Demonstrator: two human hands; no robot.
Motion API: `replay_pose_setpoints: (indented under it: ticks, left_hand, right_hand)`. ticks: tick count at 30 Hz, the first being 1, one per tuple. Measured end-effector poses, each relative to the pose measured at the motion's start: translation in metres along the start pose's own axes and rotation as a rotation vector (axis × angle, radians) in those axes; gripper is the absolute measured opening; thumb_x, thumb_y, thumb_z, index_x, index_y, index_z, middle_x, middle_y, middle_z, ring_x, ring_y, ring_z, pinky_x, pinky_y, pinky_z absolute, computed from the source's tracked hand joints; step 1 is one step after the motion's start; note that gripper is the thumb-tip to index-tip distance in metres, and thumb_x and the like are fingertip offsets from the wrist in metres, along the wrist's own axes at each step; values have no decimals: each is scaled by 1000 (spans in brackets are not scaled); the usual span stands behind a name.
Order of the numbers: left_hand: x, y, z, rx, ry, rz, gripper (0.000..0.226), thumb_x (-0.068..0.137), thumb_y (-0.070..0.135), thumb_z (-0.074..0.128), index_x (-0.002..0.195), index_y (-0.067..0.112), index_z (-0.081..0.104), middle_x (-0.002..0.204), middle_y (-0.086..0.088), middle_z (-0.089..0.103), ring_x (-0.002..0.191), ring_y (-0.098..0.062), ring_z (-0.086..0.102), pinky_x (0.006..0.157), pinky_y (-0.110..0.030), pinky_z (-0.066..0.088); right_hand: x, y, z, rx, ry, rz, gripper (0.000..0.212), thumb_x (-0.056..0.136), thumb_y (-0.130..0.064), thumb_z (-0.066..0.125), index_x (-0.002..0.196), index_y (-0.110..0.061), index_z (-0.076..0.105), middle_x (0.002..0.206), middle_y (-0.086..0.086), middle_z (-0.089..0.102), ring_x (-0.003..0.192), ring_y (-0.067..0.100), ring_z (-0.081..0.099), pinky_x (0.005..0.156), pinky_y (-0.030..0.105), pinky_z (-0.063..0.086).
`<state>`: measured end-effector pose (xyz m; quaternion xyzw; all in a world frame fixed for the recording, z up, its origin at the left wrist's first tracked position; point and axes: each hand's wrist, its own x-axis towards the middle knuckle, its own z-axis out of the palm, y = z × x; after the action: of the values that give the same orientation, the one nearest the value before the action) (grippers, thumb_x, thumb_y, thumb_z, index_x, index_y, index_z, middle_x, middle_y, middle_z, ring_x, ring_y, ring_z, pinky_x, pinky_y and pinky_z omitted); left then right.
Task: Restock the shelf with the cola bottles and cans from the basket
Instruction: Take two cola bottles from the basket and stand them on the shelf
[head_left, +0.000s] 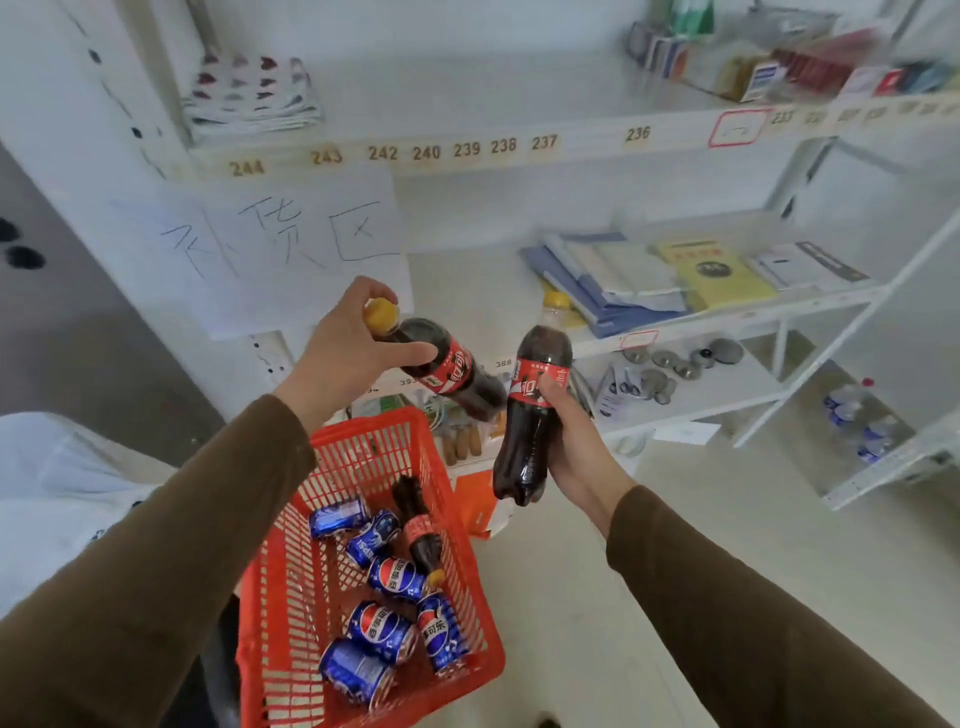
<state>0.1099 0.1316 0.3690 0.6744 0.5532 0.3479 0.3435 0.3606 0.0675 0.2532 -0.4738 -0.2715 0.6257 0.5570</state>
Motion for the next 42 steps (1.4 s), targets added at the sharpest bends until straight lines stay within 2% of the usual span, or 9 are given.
replay_pose_setpoints:
  ticks: [5,8,10,14,17,20,30,34,42]
  left_hand:
    - [17,70,81,-156,-215,77,48,68,34,92,97,44,55,86,16,76,78,3,71,70,-26,48]
    - [13,112,147,-265,-359,98,50,71,25,90,113,32,64,91,9,79,86,-9,76,84,-37,58]
    - [6,145,195,-322,-438,104,51,74,20,89,118,17,65,99,-1,79,94,-21,76,85,-39,60]
    - [-20,213,298,-396,-569,104,30,80,21,85,104,17,69,88,6,80,82,-13,76,62,-19,56]
    - [-49,268,384,-444,-655,108,22,83,23,82,102,21,71,90,4,80,84,-16,75,65,-25,57]
    - [-78,317,461,-496,-737,120,21,84,24,81,104,17,74,98,-3,79,90,-21,74,76,-35,59]
    - [-173,449,674,-509,-1025,221,33,86,20,79,118,16,72,107,-4,78,95,-16,75,79,-29,60]
    - [-198,490,753,-511,-1172,257,29,87,16,77,115,16,73,100,3,79,89,-12,76,68,-21,58]
    - [-234,588,913,-507,-1448,307,31,86,12,77,116,17,71,108,3,79,96,-12,75,74,-20,58]
  right_hand:
    - [-48,-34,-79,119,147,-21,68,80,-56,78,133,-16,62,122,11,72,110,26,70,90,42,58]
    - [-86,-53,-133,219,183,-32,81,65,-58,88,129,-13,67,112,12,71,97,24,70,90,42,57]
    - [-113,-64,-174,256,182,-72,81,59,-59,92,123,-12,73,116,14,70,107,27,67,101,49,52]
    - [-174,-86,-261,347,125,-119,68,78,-56,82,126,-9,72,140,19,62,131,37,58,109,59,45]
    - [-224,-107,-337,390,173,-178,83,81,-56,79,143,-6,55,147,21,55,137,41,52,116,62,34]
    - [-274,-128,-404,405,229,-250,85,81,-57,78,144,-7,52,147,20,56,135,41,54,110,59,43]
    - [-399,-171,-584,419,608,-355,67,84,-59,69,131,-11,68,142,18,61,131,35,59,108,54,47]
    - [-432,-186,-653,400,791,-385,68,76,-60,78,127,-16,67,126,13,72,115,27,70,83,43,60]
    - [-496,-239,-782,233,1042,-504,55,89,-44,69,132,-11,63,124,18,65,115,29,62,108,46,48]
